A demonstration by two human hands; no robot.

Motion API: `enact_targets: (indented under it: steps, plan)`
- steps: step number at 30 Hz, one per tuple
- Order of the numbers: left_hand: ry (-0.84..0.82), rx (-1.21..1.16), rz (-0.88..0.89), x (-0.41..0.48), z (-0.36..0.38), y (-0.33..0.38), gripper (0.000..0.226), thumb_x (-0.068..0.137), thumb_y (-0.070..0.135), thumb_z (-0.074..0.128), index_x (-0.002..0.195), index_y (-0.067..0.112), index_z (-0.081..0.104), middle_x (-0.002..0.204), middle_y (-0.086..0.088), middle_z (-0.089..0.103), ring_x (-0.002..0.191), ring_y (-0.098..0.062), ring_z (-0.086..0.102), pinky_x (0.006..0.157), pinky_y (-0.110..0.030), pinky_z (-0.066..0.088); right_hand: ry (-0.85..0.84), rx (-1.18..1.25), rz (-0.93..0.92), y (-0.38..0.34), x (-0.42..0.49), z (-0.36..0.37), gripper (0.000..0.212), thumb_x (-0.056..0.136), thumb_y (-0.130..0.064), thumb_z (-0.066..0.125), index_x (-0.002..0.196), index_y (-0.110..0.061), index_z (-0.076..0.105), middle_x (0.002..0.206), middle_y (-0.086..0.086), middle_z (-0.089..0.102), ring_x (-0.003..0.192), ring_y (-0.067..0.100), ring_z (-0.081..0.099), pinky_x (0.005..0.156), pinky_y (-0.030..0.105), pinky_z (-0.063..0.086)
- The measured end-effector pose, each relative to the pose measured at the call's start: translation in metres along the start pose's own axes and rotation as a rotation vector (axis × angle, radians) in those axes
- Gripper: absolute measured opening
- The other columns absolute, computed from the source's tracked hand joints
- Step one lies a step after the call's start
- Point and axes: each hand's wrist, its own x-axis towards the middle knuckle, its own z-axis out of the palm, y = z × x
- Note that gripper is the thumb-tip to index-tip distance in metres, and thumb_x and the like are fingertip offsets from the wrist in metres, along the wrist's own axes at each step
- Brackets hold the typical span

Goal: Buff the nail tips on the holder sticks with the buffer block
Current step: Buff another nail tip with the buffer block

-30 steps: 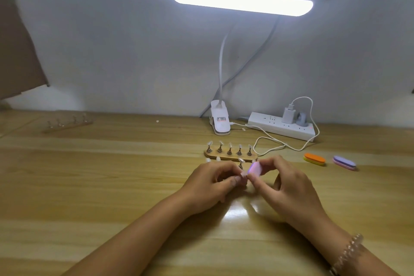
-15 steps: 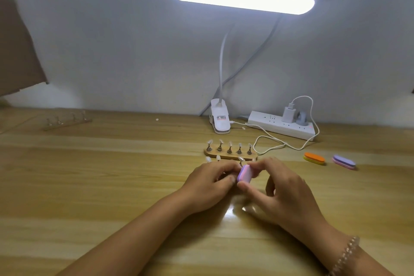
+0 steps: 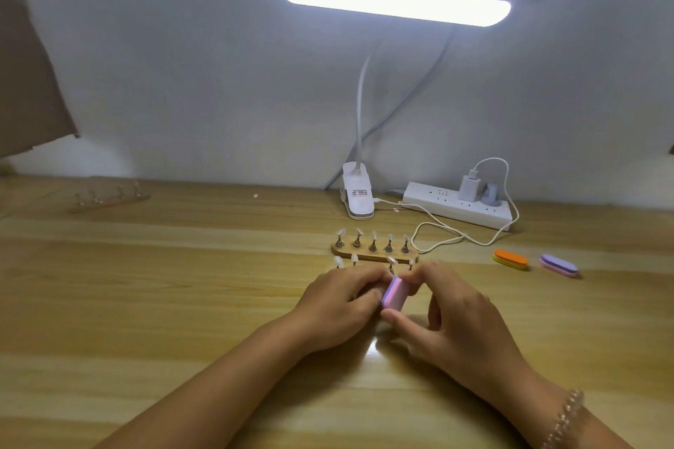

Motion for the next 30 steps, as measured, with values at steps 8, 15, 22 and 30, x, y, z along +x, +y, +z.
enact_targets:
  steps: [8,15,22,30]
  plan:
    - [-0.004,-0.035,-0.016,0.0,-0.001,0.0,0.022,0.1,0.016,0.05,0.107,0.025,0.068,0.102,0.012,0.072,0.1,-0.012,0.063,0.09,-0.041,0.049,0.008,0.048,-0.025,0.005,0.001,0.002,0.028,0.082,-0.036,0.073,0.108,-0.031,0.062,0.095,-0.022,0.058,0.067,-0.015,0.049,0.055,0.01,0.028]
    - [0.002,-0.034,-0.019,0.001,0.0,-0.001,0.017,0.099,0.019,0.052,0.098,0.028,0.066,0.088,0.017,0.066,0.086,-0.007,0.059,0.084,-0.038,0.049,0.041,0.033,0.017,0.006,0.003,0.002,0.027,0.08,-0.041,0.073,0.103,-0.03,0.062,0.093,-0.02,0.06,0.064,-0.01,0.049,0.055,0.017,0.035]
    - [-0.008,-0.042,-0.017,0.002,-0.001,0.001,0.014,0.095,0.029,0.05,0.09,0.034,0.062,0.083,0.016,0.064,0.083,-0.008,0.057,0.084,-0.041,0.05,0.054,0.056,0.085,0.01,0.005,0.0,0.025,0.077,-0.046,0.071,0.094,-0.033,0.057,0.091,-0.02,0.061,0.063,-0.003,0.051,0.058,0.024,0.038]
    - [-0.021,-0.041,-0.031,0.001,0.0,0.001,0.015,0.093,0.03,0.051,0.095,0.032,0.066,0.093,0.01,0.07,0.092,-0.017,0.062,0.086,-0.045,0.05,0.038,0.108,0.085,0.009,0.006,-0.001,0.03,0.08,-0.046,0.069,0.105,-0.031,0.063,0.094,-0.019,0.063,0.058,0.01,0.053,0.058,0.032,0.047]
